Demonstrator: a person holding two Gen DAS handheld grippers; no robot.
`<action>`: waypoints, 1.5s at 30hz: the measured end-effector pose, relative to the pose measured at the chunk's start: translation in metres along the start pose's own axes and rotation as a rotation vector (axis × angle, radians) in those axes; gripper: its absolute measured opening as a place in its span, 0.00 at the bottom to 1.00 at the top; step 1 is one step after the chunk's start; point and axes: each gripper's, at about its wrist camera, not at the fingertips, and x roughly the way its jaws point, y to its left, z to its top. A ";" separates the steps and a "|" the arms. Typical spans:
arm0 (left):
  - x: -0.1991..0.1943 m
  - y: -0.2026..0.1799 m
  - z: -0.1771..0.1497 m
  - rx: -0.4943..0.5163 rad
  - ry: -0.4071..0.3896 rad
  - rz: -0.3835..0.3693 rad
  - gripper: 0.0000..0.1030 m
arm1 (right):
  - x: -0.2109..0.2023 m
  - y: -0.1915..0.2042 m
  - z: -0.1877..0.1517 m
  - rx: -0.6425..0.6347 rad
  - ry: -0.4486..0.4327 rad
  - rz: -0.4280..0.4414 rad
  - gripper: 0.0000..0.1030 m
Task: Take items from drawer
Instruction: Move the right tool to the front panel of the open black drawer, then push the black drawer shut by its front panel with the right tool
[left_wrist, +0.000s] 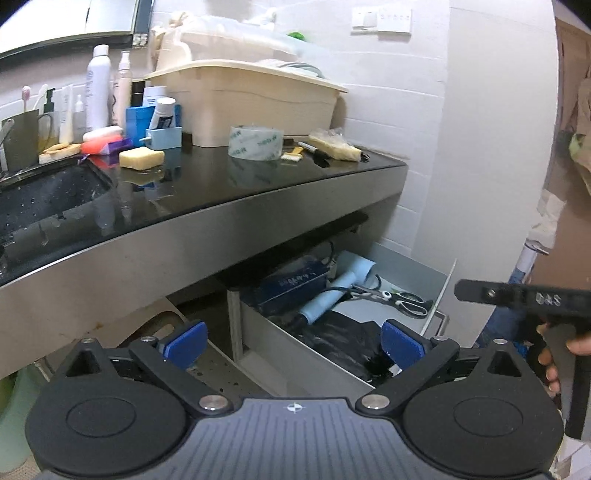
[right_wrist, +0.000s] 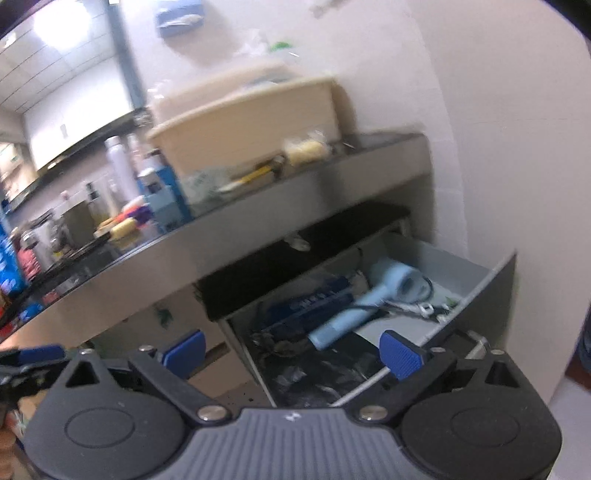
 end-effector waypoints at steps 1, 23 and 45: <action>0.000 0.000 -0.002 -0.002 -0.003 -0.007 0.99 | 0.003 -0.006 0.000 0.021 0.008 -0.007 0.95; 0.026 0.012 -0.018 -0.061 0.078 -0.130 0.92 | 0.073 -0.133 -0.032 0.397 0.204 -0.250 0.39; 0.016 0.037 -0.011 -0.121 0.044 -0.115 0.92 | 0.138 -0.131 -0.039 0.374 0.323 -0.348 0.31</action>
